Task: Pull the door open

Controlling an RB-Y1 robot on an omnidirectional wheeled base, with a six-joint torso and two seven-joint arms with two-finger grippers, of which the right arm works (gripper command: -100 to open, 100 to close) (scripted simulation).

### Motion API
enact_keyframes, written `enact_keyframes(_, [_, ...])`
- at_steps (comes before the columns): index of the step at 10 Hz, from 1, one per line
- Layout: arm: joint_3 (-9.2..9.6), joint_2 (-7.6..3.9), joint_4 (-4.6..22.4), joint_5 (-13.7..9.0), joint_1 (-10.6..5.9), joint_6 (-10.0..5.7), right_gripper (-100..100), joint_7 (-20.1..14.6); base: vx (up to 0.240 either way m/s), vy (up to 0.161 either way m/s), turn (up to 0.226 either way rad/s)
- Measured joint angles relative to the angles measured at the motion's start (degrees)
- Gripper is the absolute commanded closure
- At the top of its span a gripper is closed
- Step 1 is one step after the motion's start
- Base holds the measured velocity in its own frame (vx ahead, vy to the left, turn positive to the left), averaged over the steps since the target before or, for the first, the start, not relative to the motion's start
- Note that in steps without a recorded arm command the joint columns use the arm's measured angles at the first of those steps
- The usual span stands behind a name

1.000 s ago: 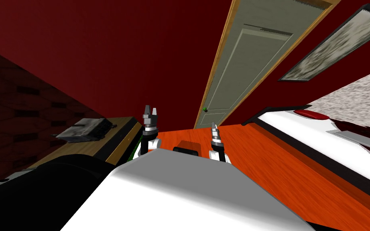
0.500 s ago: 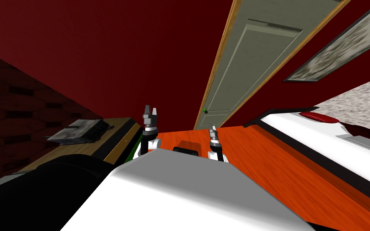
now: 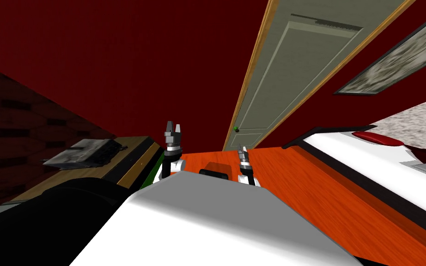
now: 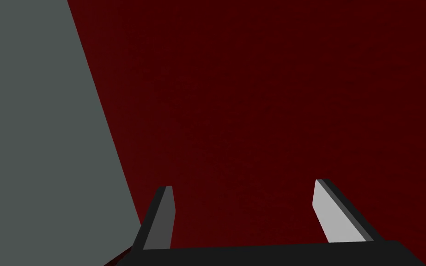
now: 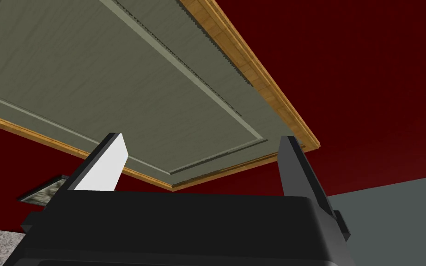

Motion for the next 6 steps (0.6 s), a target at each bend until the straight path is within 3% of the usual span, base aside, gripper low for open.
enact_keyframes(6, [1.03, -0.55, 6.15, -0.29, -1.49, -1.32, -100, 7.91, 0.091, -0.052, 0.032])
